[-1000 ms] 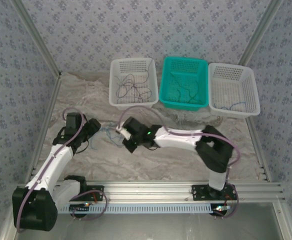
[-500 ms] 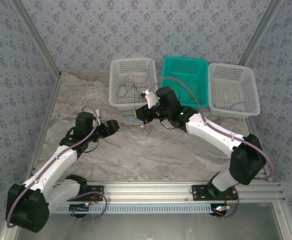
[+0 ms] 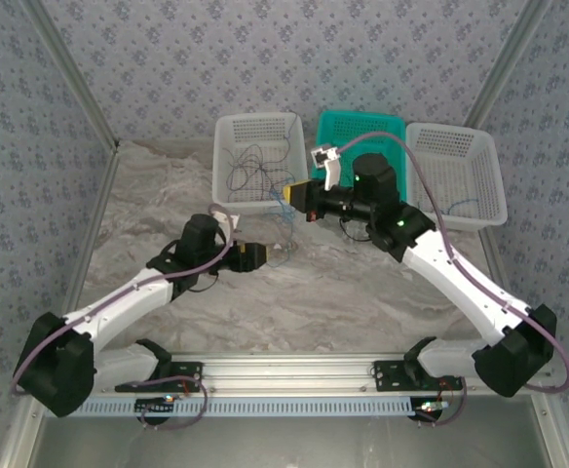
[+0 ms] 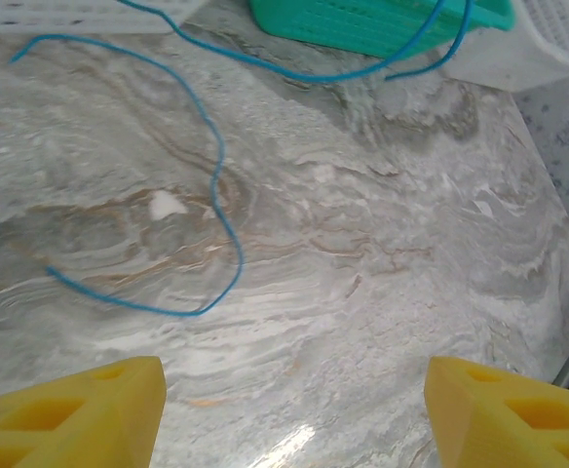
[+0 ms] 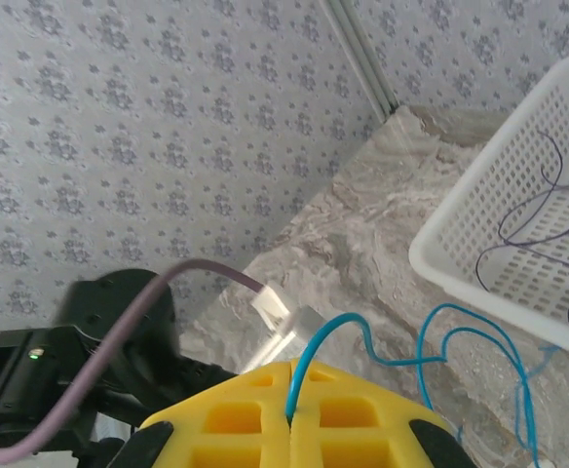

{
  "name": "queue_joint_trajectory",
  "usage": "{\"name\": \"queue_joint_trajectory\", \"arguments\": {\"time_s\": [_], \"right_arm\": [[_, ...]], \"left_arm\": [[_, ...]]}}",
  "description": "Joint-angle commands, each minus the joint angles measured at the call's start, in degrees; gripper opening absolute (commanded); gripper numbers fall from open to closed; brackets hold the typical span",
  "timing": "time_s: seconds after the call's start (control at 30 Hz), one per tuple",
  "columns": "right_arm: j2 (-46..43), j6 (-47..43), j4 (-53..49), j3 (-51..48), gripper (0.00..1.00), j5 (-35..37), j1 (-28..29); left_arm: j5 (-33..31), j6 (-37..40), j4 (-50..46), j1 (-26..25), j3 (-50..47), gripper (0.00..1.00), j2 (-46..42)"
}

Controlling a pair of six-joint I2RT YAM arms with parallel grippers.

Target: Untangle the cables

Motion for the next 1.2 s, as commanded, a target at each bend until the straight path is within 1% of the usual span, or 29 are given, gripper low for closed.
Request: {"name": "queue_joint_trajectory", "arguments": {"time_s": [0.0,0.1,0.13,0.2,0.27,0.37,0.43,0.5,0.57,0.67,0.8,0.87,1.03,1.17], "right_arm": [[-2.7,0.0,-1.3,1.4,0.0,1.2,-1.0],[-5.4,-1.1,-1.5,0.8,0.0,4.2,-4.1],[-6.4,-2.3,-2.3,1.2,0.0,6.6,-5.1],[-7.9,-5.5,-5.3,2.7,0.0,14.7,-6.6],[-9.1,-9.4,-7.1,3.9,0.0,25.3,-8.3],[-9.9,-14.6,-5.0,4.4,0.0,33.6,-12.6],[-9.3,-15.0,-3.4,4.9,0.0,36.6,-16.6],[-8.0,-14.2,-2.1,5.7,0.0,37.5,-21.0],[-6.1,-12.5,-1.5,7.4,0.0,36.1,-25.6],[-4.0,-10.0,-1.1,8.9,0.0,32.6,-30.2],[-2.2,-11.3,1.2,8.8,0.0,38.8,-31.7],[-1.5,-9.2,1.8,8.6,0.0,41.0,-33.6],[0.7,-6.8,5.1,6.5,0.0,38.3,-37.2],[0.5,-5.4,5.7,6.4,0.0,35.1,-37.0]], "left_arm": [[1.3,2.4,5.6,-1.8,4.0,0.71,2.6],[1.5,3.9,5.2,-3.5,6.4,0.71,4.1],[1.9,4.6,5.4,-4.1,6.8,0.71,4.1],[3.2,5.8,6.7,-5.1,7.2,0.71,3.8],[5.4,7.9,7.7,-6.4,7.5,0.72,3.0],[6.4,10.8,7.0,-8.6,8.3,0.72,1.4],[6.5,12.2,6.5,-9.8,8.7,0.72,0.5],[6.6,12.9,6.7,-10.7,8.8,0.72,-0.3],[6.3,13.3,6.6,-11.3,8.9,0.73,-1.0],[4.5,13.5,5.6,-11.6,8.9,0.73,-1.7],[3.3,13.1,6.1,-11.7,8.0,0.73,-2.5],[3.3,12.9,6.2,-11.7,7.9,0.73,-2.4],[2.9,12.9,6.1,-11.7,7.7,0.73,-1.9],[2.1,12.5,6.0,-11.7,8.1,0.73,-1.3]]}}
